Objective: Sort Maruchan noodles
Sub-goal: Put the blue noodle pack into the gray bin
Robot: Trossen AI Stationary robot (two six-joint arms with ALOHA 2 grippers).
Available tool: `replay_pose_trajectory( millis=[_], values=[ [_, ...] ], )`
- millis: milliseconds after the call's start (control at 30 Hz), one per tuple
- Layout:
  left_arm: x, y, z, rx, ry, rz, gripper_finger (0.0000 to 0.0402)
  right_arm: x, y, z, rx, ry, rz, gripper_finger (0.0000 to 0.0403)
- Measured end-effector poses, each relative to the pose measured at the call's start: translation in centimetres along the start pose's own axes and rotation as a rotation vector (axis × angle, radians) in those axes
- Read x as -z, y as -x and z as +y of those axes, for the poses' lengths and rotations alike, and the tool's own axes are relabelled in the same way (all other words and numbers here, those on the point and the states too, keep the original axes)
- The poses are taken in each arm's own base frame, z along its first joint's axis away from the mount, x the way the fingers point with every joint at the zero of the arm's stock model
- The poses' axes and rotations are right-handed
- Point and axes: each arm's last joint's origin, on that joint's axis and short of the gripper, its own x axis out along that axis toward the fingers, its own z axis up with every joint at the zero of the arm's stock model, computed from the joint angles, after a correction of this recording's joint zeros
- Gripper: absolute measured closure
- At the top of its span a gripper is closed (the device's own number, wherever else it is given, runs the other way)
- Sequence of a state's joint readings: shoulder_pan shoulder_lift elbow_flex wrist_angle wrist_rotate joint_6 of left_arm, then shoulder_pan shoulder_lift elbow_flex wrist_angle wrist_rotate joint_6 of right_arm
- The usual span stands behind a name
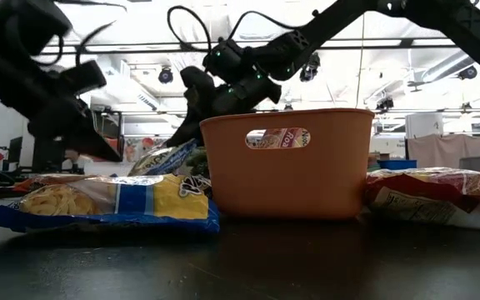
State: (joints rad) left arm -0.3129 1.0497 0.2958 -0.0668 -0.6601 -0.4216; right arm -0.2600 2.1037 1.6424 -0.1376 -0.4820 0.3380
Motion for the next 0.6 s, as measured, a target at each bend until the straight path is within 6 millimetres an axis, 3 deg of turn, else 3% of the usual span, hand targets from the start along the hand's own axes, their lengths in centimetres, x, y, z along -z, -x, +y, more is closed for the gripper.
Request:
replay_pose_trajectory(
  millis=[367, 600],
  values=[
    [-2.7, 2.4, 0.8, 0.065, 0.006, -0.224, 0.0402, -1.3, 4.3, 3.7, 0.163, 0.115, -0.017, 0.0392],
    [-3.4, 2.8, 0.9, 0.079, 0.017, -0.283, 0.0402, -2.3, 9.6, 6.1, 0.315, 0.159, -0.032, 0.0394]
  ],
)
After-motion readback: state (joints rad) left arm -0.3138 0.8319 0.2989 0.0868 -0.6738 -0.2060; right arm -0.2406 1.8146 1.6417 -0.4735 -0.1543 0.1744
